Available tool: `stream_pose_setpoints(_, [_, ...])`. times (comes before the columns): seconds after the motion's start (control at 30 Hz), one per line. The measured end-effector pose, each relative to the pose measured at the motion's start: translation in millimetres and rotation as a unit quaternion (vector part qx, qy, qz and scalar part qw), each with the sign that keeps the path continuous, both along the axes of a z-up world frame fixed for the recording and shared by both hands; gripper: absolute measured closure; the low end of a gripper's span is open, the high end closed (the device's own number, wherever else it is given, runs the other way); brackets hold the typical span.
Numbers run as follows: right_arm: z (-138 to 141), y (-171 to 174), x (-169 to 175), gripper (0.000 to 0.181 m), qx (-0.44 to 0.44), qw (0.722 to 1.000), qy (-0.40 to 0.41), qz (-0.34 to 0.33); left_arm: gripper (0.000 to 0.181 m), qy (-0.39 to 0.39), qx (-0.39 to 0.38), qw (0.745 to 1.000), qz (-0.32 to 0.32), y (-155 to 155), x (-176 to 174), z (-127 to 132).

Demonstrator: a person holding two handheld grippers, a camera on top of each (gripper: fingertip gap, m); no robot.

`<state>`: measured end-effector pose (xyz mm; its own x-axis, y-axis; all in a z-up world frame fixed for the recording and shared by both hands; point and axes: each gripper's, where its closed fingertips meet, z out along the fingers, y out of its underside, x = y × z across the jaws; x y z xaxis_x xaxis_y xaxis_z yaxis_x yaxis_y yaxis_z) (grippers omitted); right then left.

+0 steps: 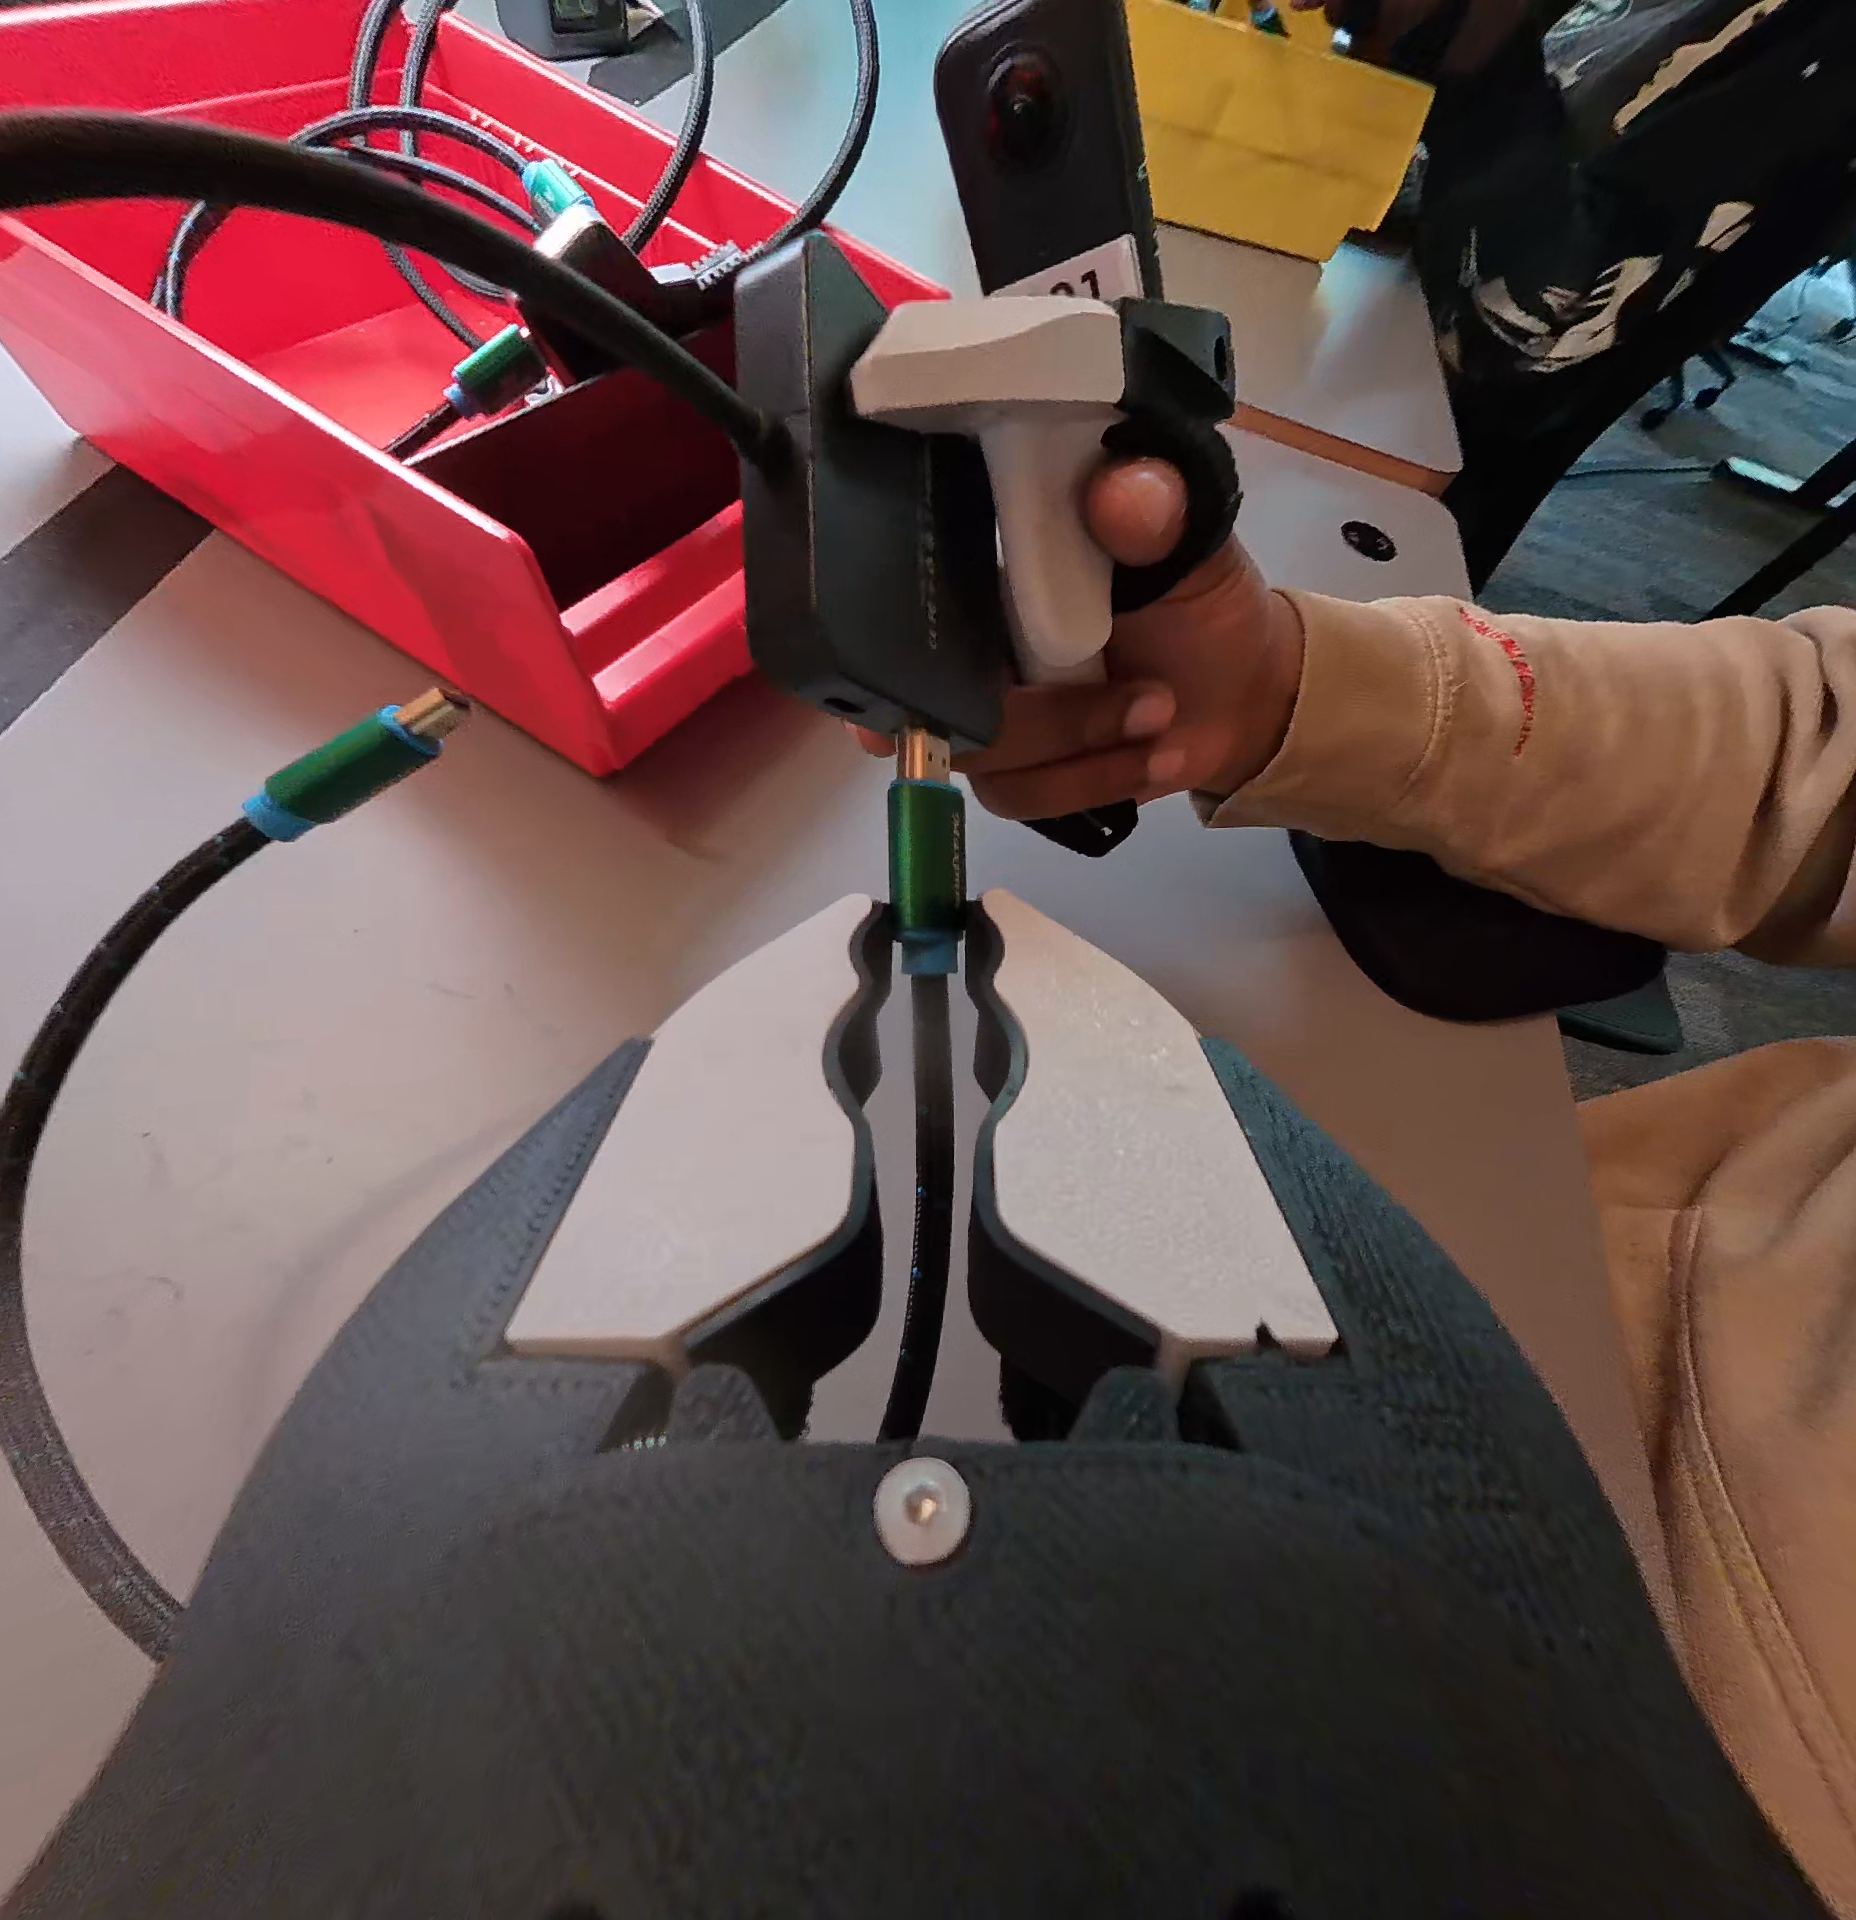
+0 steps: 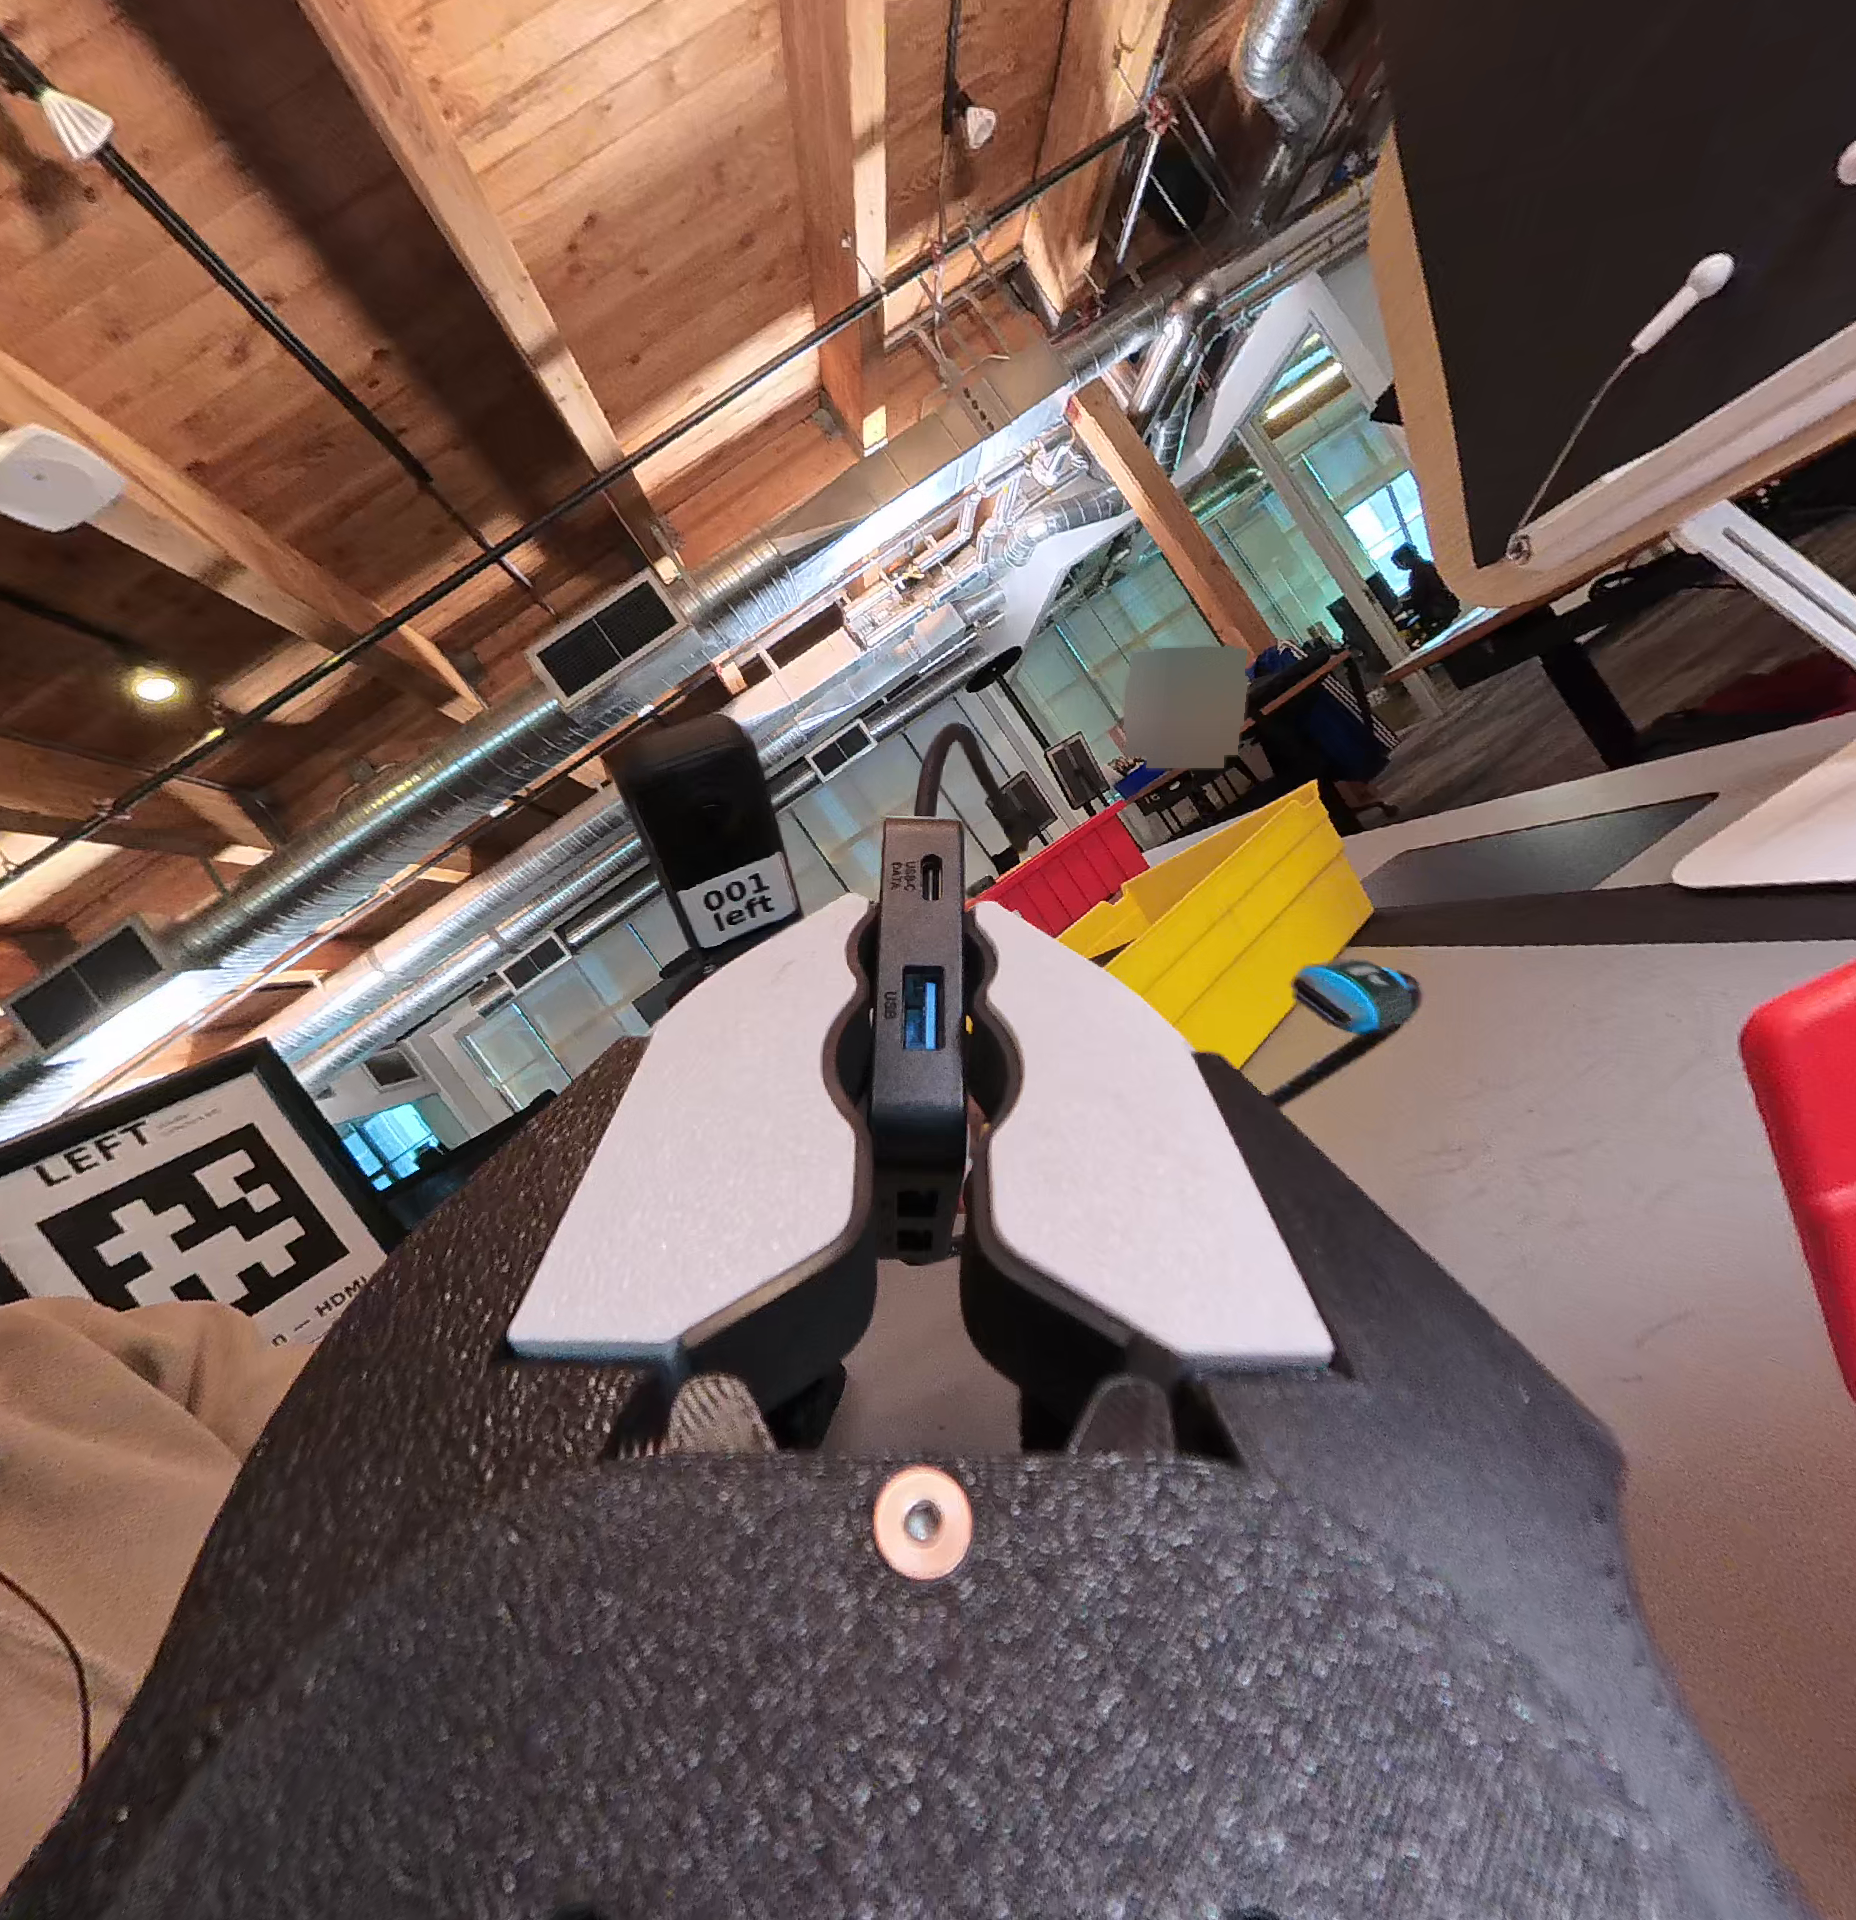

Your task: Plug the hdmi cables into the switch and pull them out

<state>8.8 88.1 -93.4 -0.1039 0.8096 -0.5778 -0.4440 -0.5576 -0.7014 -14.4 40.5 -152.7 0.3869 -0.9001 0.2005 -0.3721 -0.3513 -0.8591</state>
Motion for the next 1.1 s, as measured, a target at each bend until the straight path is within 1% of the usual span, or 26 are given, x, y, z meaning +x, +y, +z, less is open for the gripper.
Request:
stream_pose_setpoints(0.1, [-1.2, 0.6, -0.5, 0.168, -0.007, 1.0, 0.003, 0.001, 0.167, 0.023, 0.015, 1.0, 0.011, 3.2, -0.7, -4.4])
stream_pose_setpoints(0.2, [-1.0, -0.1, -1.7, 0.168, -0.008, 1.0, 0.003, 0.0, 0.167, 0.023, 0.014, 1.0, 0.012, 3.7, -0.1, -6.1])
stream_pose_setpoints(0.33, [1.2, -1.3, -2.0, 0.168, 0.015, 1.0, -0.011, -0.021, 0.167, 0.024, 0.016, 0.999, 0.014, 3.6, -1.1, -4.7])
stream_pose_setpoints(0.57, [-1.3, -16.8, -14.8, 0.168, 0.071, 0.996, -0.054, -0.005, 0.168, 0.041, -0.01, 0.999, -0.018, -6.8, 4.4, -14.2])
stream_pose_setpoints(0.7, [5.5, -10.3, -6.2, 0.168, 0.074, 0.995, -0.048, -0.036, 0.168, -0.033, -0.028, 0.999, -0.008, -1.8, 6.8, 0.2])
stream_pose_setpoints(0.93, [13.7, 0.4, 5.5, 0.167, 0.024, 0.995, 0.045, -0.082, 0.169, -0.105, -0.043, 0.993, 0.019, 6.8, 6.1, 14.3])
stream_pose_setpoints(1.03, [14.2, 1.5, 5.5, 0.168, 0.021, 0.996, 0.032, -0.077, 0.168, -0.108, -0.038, 0.993, 0.022, 8.7, 2.8, 17.3])
stream_pose_setpoints(1.1, [13.9, 0.3, 5.2, 0.168, 0.019, 0.998, 0.014, -0.05, 0.168, -0.11, -0.032, 0.993, 0.022, 9.6, -1.3, 20.8])
